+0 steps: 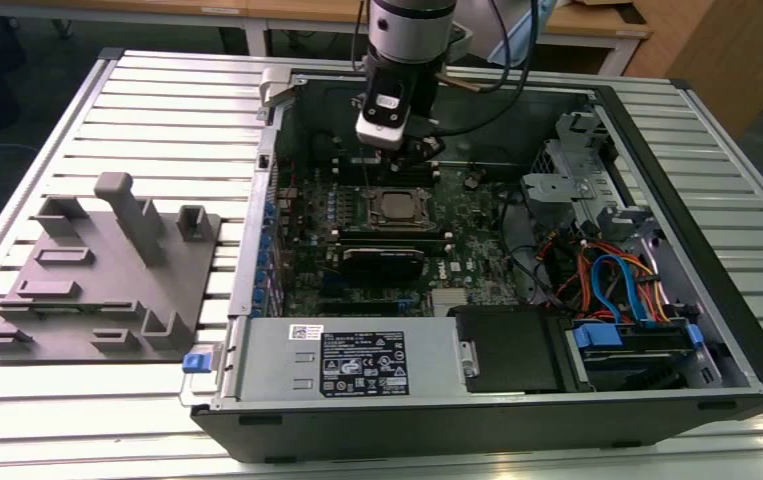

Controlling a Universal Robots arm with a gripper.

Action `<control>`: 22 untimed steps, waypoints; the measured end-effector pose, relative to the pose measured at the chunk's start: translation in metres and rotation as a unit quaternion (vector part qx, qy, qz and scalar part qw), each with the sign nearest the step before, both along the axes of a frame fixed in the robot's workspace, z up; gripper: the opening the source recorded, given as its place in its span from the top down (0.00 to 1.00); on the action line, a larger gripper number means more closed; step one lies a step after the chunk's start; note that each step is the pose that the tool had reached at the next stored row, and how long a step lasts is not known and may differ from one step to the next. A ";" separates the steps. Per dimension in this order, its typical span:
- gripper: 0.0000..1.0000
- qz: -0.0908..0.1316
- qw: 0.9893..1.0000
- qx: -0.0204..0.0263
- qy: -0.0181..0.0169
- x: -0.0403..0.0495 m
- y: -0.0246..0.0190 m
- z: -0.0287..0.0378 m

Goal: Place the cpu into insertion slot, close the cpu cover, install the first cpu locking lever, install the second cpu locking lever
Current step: 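Install the first cpu locking lever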

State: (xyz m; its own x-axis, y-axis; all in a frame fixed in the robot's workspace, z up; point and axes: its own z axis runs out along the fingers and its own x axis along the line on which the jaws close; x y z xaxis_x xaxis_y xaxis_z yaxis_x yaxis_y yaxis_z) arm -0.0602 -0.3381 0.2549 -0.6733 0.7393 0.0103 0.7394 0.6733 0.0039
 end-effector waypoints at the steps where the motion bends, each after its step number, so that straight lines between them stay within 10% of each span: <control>1: 0.90 0.009 1.000 0.000 0.000 0.0000 0.0000 0.0000; 8: 0.90 0.065 0.998 0.000 0.000 0.0000 0.0000 0.0000; 22: 0.90 0.072 0.997 0.000 0.000 0.0000 0.0000 0.0000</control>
State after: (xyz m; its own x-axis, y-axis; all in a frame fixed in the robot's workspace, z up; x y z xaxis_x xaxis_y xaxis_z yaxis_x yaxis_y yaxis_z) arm -0.0602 -0.3380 0.2549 -0.7728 0.6346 0.0105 0.6346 0.7728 0.0042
